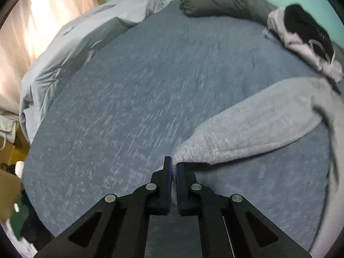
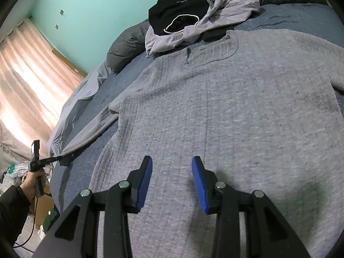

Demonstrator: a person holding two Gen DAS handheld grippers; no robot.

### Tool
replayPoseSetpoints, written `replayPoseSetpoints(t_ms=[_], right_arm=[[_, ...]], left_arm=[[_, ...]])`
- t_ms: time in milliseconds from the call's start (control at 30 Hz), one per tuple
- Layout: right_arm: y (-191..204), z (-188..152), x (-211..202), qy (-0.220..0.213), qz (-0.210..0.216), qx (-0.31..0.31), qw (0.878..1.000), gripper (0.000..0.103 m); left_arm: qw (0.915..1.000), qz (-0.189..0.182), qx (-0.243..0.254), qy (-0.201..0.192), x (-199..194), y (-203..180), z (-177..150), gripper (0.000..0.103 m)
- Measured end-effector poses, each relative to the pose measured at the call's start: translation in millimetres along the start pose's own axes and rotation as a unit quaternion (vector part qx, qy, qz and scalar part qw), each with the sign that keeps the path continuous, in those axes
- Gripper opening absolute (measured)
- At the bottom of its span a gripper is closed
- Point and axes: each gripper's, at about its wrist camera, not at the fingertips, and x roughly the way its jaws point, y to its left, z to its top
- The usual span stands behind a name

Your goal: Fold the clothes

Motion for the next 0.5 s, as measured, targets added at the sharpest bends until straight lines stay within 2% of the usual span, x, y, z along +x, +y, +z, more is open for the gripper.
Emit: replayPoseSetpoints(t_ms=[33,167,200,267,333,400,500], right_arm=[[1,0,0,0.0,0.001,0.0,1.0,0.038],[3,0,-1,-0.001,0.003,-0.003,1.0,0.038],[3,0,-2,-0.001,0.004,-0.003,1.0,0.038],[2,0,-1,0.0,0.004,-0.002,1.0,0.038],[2,0,-1,0.0,0.005,-0.002,1.0,0.038],[3,0,0,0.002,0.003,-0.002,1.0,0.038],[4,0,0,0.003,0.003,-0.005,1.0,0.038]], left_arm=[[0.9999,0.002,-0.004,0.01,8,1,-2,0.003],[0.9982,-0.037,-0.025,0.041,25,6,-15,0.005],[0.9976,-0.053,-0.028,0.034,23,5,-18,0.007],[0.9956,-0.081,-0.041,0.022,19,8,-21,0.03],[0.9907,-0.11,-0.079,0.001,9,18,-22,0.042],[0.9847,-0.131,-0.112,-0.027,1,30,-20,0.042],[0.9803,-0.13,-0.143,-0.041,1,44,-12,0.046]])
